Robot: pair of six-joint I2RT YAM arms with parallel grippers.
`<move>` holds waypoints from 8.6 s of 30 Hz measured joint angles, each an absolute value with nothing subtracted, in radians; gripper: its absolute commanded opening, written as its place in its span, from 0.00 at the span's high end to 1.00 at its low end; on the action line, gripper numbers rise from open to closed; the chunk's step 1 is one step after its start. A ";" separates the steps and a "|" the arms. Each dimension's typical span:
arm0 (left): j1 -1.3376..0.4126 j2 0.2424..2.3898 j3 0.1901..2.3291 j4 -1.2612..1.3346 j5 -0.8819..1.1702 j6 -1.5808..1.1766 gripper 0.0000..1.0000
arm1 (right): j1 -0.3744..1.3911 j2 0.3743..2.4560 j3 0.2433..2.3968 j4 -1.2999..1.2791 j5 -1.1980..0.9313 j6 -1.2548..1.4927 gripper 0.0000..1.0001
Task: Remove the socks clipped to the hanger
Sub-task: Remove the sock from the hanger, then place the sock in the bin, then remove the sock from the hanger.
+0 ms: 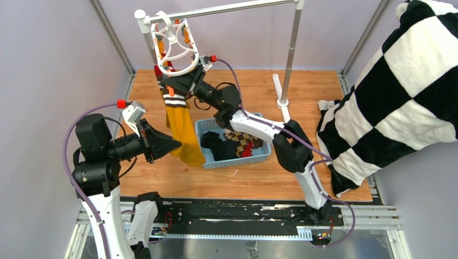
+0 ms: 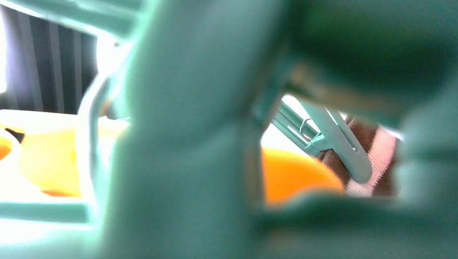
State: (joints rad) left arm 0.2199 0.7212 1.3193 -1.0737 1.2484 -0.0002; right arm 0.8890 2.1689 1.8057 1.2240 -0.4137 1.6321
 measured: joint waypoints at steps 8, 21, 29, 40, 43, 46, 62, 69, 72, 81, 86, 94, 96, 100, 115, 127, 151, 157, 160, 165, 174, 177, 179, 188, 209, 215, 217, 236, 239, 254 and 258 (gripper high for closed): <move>0.220 0.719 1.311 -1.072 1.250 -0.001 1.00 | 0.887 2.169 1.807 1.212 -0.391 1.604 0.86; 0.220 0.711 1.296 -1.072 1.253 0.000 1.00 | 0.881 2.151 1.769 1.201 -0.395 1.576 0.16; 0.220 0.711 1.294 -1.072 1.242 0.013 1.00 | 0.861 2.007 1.512 1.149 -0.483 1.512 0.00; 0.219 0.722 1.294 -1.075 1.145 0.093 1.00 | 0.855 1.740 1.166 1.192 -0.646 1.382 0.14; 0.219 0.740 1.294 -1.077 1.118 0.115 1.00 | 0.861 1.696 1.116 1.168 -0.692 1.309 0.22; 0.219 0.769 1.296 -1.079 1.102 0.129 1.00 | 0.877 1.655 1.113 1.079 -0.715 1.204 0.34; 0.219 0.808 1.316 -1.080 1.077 0.171 0.47 | 0.940 1.612 1.157 0.756 -0.752 0.920 1.00; 0.218 0.812 1.317 -1.080 1.016 0.174 0.00 | 0.853 1.539 1.119 0.596 -0.701 0.847 1.00; 0.218 0.825 1.319 -1.080 0.957 0.174 0.00 | 0.767 1.504 1.089 0.501 -0.667 0.796 1.00; 0.219 0.864 1.319 -1.080 0.765 0.189 0.00 | 0.687 1.640 1.090 0.121 -0.449 0.573 0.94; 0.249 0.892 1.319 -1.080 0.715 0.192 0.00 | 0.691 1.683 1.108 -0.083 -0.285 0.493 0.75; 0.343 0.974 1.318 -1.080 0.718 0.199 0.00 | 0.696 1.550 1.219 -0.107 -0.284 0.479 0.73; 0.352 0.990 1.318 -1.080 0.718 0.199 0.00 | 0.696 1.566 1.252 -0.072 -0.332 0.501 0.74; 0.362 0.986 1.318 -1.080 0.720 0.199 0.00 | 0.696 1.691 1.267 0.036 -0.442 0.565 0.75; 0.411 0.997 1.318 -1.080 0.738 0.199 0.00 | 0.753 1.670 1.204 0.147 -0.385 0.546 0.03; 0.427 0.999 1.319 -1.109 0.765 0.235 0.00 | 0.765 1.885 1.508 0.429 -0.473 0.414 0.04; 0.427 1.005 1.301 -1.125 1.039 0.197 0.00 | 0.871 1.709 1.419 0.429 -0.602 0.406 1.00; 0.343 0.979 1.293 -1.127 1.111 0.182 0.00 | 0.870 1.630 1.387 0.516 -0.686 0.513 1.00; 0.308 0.969 1.293 -1.127 1.140 0.179 0.00 | 0.868 1.622 1.355 0.551 -0.720 0.569 1.00; 0.297 0.973 1.293 -1.127 1.179 0.179 0.00 | 0.857 1.617 1.296 0.589 -0.756 0.650 1.00; 0.259 0.981 1.293 -1.128 1.220 0.192 0.00 | 0.842 1.592 1.257 0.698 -0.794 0.781 1.00; 0.252 0.987 1.293 -1.128 1.228 0.211 0.00 | 0.840 1.596 1.257 0.759 -0.813 0.850 1.00; 0.250 0.996 1.293 -1.129 1.233 0.227 0.00 | 0.837 1.604 1.257 0.812 -0.830 0.904 1.00; 0.238 1.060 1.274 -1.129 1.316 0.294 0.01 | 0.834 1.682 1.257 0.944 -0.857 1.066 1.00; 0.207 1.031 1.267 -1.132 1.116 0.327 1.00 | 0.835 1.592 1.201 0.616 -0.651 0.868 0.58; 0.207 0.949 1.288 -1.092 0.748 0.263 1.00 | 0.842 1.447 1.197 0.425 -0.468 0.711 0.56; 0.207 0.909 1.289 -1.067 0.629 0.241 1.00 | 0.847 1.420 1.198 0.400 -0.431 0.685 0.56; 0.207 0.737 1.308 -0.988 0.624 0.183 1.00 | 0.971 1.490 1.386 0.278 -0.312 0.570 0.42; 0.207 0.736 1.289 -0.988 0.715 0.167 1.00 | 0.974 1.537 1.413 0.284 -0.301 0.568 0.41; 0.207 0.733 1.235 -0.981 0.872 0.139 1.00 | 0.982 1.739 1.560 0.374 -0.265 0.603 0.37; 0.207 0.733 1.230 -0.975 0.884 0.133 1.00 | 0.982 1.767 1.600 0.402 -0.262 0.620 0.38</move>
State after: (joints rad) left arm 0.2070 0.7330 1.2301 -0.9752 0.8845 0.1333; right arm 0.9817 1.7672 1.6001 0.4019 -0.2619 0.6201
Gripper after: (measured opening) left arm 0.063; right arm 0.626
